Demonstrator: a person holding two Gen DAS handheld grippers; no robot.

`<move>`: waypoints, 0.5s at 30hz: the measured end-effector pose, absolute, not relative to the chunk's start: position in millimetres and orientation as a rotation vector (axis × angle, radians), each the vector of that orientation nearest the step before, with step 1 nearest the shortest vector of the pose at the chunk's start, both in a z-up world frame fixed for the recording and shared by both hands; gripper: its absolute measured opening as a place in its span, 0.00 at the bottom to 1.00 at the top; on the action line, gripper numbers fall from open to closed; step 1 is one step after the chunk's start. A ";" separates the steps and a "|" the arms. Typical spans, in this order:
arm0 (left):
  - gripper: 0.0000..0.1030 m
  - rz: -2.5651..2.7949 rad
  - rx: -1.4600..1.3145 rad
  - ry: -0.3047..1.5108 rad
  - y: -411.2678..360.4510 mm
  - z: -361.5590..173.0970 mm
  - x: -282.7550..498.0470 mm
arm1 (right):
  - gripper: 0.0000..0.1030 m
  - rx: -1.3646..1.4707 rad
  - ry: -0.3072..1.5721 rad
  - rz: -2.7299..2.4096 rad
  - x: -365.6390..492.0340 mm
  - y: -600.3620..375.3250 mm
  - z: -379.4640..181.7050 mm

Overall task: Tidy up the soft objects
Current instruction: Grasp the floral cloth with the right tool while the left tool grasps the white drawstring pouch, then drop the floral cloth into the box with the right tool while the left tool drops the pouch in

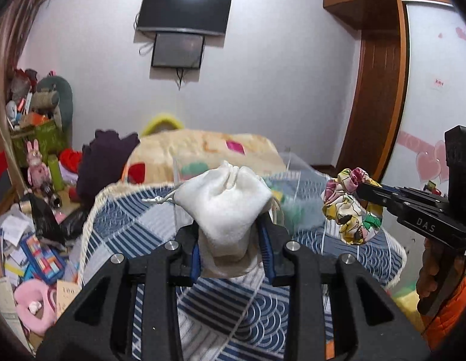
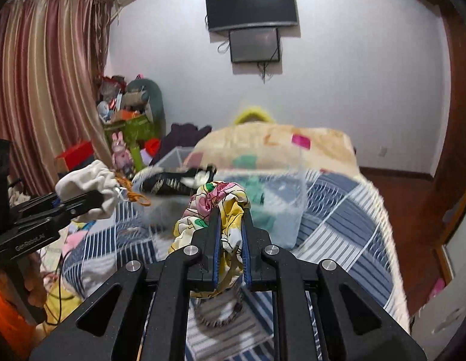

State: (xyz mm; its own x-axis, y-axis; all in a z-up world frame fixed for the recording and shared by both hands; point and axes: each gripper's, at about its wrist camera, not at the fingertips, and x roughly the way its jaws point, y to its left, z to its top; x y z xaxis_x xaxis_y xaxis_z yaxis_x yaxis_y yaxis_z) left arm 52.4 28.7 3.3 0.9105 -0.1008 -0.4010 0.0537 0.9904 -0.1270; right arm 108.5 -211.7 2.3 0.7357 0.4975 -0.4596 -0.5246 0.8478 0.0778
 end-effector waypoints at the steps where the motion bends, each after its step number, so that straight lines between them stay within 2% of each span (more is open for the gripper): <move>1: 0.31 -0.080 -0.113 0.409 28.8 8.1 55.6 | 0.10 -0.058 0.474 0.551 111.1 -211.9 7.2; 15: 0.31 -0.096 -0.119 0.373 21.2 32.3 106.7 | 0.10 -0.081 0.409 0.472 148.1 -196.5 28.4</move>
